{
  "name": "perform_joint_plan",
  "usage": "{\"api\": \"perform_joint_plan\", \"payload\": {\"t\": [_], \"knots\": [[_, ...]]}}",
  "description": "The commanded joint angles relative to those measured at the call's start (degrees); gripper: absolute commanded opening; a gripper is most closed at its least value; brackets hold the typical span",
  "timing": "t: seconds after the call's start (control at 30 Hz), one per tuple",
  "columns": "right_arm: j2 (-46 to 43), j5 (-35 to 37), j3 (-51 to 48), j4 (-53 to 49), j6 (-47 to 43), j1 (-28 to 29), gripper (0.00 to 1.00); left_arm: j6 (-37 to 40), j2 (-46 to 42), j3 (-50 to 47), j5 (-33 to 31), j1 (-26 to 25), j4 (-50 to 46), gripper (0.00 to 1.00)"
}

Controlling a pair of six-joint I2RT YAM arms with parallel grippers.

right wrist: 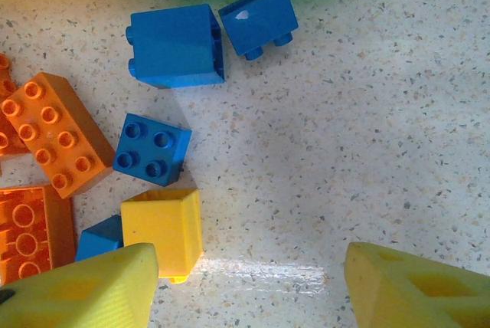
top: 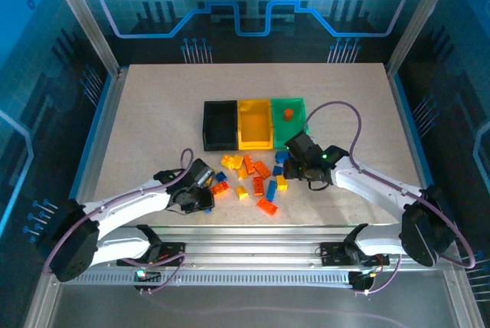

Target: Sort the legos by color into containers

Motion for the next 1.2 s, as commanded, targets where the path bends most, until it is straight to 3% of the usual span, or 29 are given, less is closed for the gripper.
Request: {"api": "perform_joint_plan", "payload": {"t": [0.0, 0.13, 0.4, 0.57, 0.73, 0.9, 1.13, 1.17], "knots": [[-0.1, 0.5, -0.6, 0.9, 1.0, -0.9, 0.67, -0.7, -2.3, 4.7, 0.5, -0.8, -3.8, 0.14], [-0.4, 0.1, -1.3, 1.5, 1.5, -1.4, 0.67, 2.5, 3.2, 16.0, -1.0, -0.6, -1.6, 0.14], [-1.4, -0.5, -2.4, 0.9, 2.3, -2.3, 0.67, 11.2, 30.7, 47.8, -4.4, 2.0, 1.2, 0.12], [-2.8, -0.6, -3.3, 0.2, 2.5, -2.8, 0.67, 14.9, 45.1, 64.4, -7.8, 3.2, -2.4, 0.11], [-4.8, -1.3, -4.3, 0.0, 2.6, -3.4, 0.67, 15.0, 52.9, 70.9, -9.3, 4.6, -5.5, 0.10], [-5.4, -2.5, -5.6, 1.3, 2.6, -3.4, 0.69, 14.7, 55.0, 72.7, -8.2, 4.5, -5.7, 0.47], [-3.7, -8.3, -7.6, 7.4, 2.6, -3.2, 0.63, 13.2, 47.5, 72.0, -6.3, 3.0, -2.8, 0.73], [-2.9, -8.9, -7.5, 8.1, 2.3, -2.9, 0.62, 13.1, 45.2, 70.7, -5.8, 2.7, -1.8, 0.83]]}}
